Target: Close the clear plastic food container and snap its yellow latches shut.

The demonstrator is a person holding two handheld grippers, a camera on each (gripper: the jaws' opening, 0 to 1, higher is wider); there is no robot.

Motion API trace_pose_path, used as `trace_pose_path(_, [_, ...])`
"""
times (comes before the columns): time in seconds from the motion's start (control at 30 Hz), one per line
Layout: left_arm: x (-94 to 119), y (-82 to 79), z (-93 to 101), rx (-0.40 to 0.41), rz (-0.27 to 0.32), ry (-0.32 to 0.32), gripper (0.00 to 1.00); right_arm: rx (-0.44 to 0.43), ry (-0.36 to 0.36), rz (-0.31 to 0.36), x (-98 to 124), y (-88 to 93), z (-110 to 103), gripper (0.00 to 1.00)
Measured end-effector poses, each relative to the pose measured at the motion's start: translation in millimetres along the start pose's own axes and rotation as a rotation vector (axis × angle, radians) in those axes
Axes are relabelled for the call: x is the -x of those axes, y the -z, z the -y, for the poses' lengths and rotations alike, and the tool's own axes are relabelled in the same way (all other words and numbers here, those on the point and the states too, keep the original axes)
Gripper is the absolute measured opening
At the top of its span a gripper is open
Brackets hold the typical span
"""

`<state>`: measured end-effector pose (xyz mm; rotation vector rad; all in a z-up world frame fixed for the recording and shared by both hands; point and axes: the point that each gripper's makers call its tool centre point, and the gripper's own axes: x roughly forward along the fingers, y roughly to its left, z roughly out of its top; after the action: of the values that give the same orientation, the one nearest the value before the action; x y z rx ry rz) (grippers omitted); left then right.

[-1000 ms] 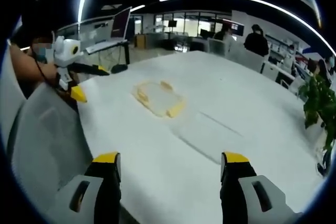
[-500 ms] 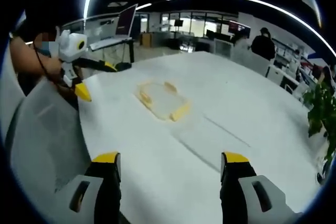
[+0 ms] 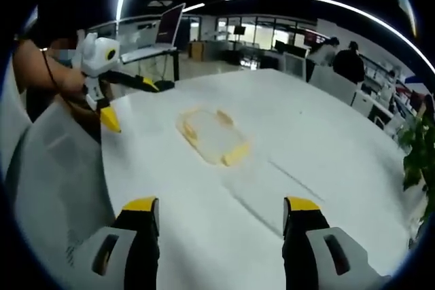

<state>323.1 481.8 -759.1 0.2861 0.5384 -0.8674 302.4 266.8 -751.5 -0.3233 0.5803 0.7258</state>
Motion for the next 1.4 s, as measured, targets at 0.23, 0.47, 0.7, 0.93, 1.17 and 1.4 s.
trace_pose_path(0.23, [-4.7,-5.4,-8.2,0.003,0.003,0.003,0.96,0.009,-0.005,0.007,-8.8,-7.3,3.4,0.74])
trace_pose_path(0.47, [-9.8,-8.2,-12.8,-0.010,-0.001,0.011,0.96,0.017,-0.019,0.005,-16.2,-11.0,2.7,0.73])
trace_pose_path(0.7, [-13.1,-9.1,-17.5,-0.025,-0.008,0.018,0.95,0.039,-0.037,-0.006,-21.9,-12.8,2.0,0.71])
trace_pose_path(0.93, [-16.5,-7.3,-21.5,-0.042,-0.026,0.023,0.93,0.053,-0.054,-0.016,-28.1,-14.7,5.0,0.70])
trace_pose_path(1.17, [-21.4,-2.0,-23.8,-0.053,-0.050,0.033,0.93,0.064,-0.066,-0.023,-34.9,-14.7,8.2,0.69])
trace_pose_path(1.4, [-28.8,-0.3,-26.3,-0.052,-0.064,0.039,0.92,0.086,-0.073,-0.037,-41.8,-14.2,7.2,0.67])
